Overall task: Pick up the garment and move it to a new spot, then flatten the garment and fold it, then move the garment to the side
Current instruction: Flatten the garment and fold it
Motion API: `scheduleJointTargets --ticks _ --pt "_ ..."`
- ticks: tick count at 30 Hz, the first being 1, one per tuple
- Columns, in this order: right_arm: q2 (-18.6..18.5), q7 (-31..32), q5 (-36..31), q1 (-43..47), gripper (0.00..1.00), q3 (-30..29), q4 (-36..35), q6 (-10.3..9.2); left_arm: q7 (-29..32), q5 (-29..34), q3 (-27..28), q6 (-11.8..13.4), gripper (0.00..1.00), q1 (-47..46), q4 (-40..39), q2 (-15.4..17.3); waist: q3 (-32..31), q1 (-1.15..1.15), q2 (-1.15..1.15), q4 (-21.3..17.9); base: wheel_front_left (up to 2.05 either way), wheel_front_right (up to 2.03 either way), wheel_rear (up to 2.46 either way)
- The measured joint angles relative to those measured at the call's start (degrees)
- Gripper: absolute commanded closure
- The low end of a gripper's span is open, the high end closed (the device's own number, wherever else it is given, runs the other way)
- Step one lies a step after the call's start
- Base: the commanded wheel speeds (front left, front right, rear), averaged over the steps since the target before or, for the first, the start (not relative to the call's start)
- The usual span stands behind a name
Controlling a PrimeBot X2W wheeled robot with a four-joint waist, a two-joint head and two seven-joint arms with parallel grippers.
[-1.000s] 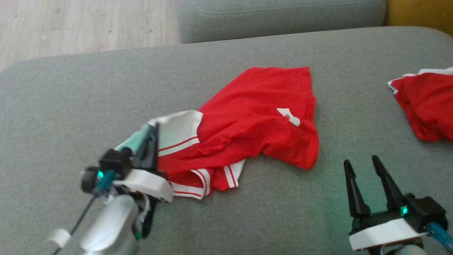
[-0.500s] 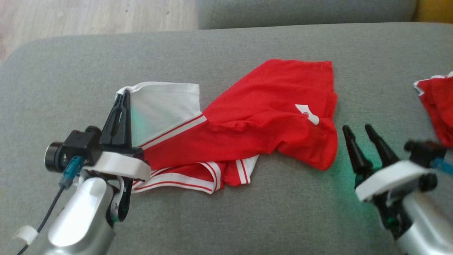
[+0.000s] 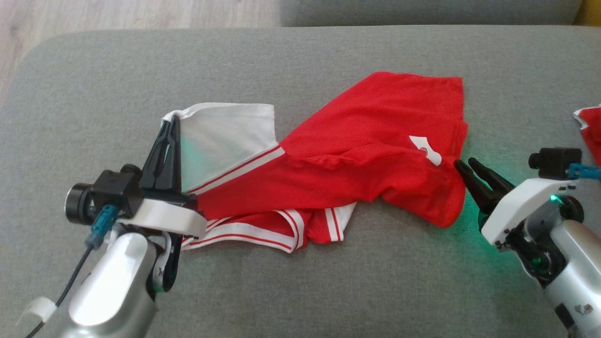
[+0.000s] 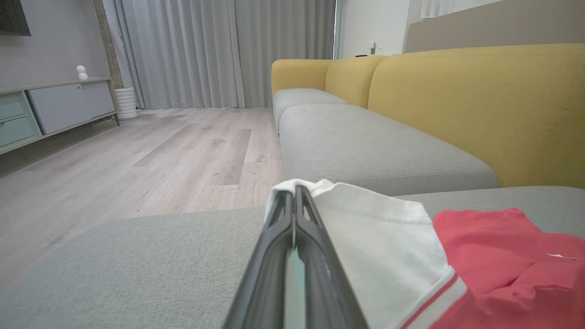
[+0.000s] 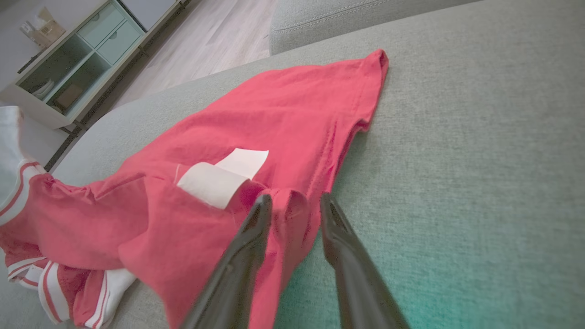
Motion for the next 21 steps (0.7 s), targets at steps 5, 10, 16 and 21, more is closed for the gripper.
scheduleJointTargets --ticks 5,10,16,21 --pt "-0.4 0.1 1.8 -1.0 1.0 1.4 1.7 0.0 0.0 0.0 -0.6 -0.1 1.0 -0.6 0.4 -0.4 0.5 0.0 0.0 0.9 0.0 0.0 0.0" --pt "-0.5 0.3 3.1 -1.6 1.0 2.5 2.9 0.0 0.0 0.0 -0.6 -0.3 1.0 -1.4 0.9 -0.5 0.8 0.0 0.0 1.4 0.0 0.0 0.0" --pt "-1.7 -3.7 5.1 -1.9 1.0 3.3 2.8 0.0 -0.7 -0.1 -0.3 -0.2 1.0 -1.4 1.4 -0.3 0.2 -0.01 0.0 1.0 0.0 0.0 0.0" --pt "-3.9 -4.6 7.2 -1.9 1.0 3.8 1.9 0.0 -1.2 -0.1 0.4 0.0 1.0 -1.4 1.0 0.3 -0.8 -0.01 0.0 0.6 0.0 0.0 0.0"
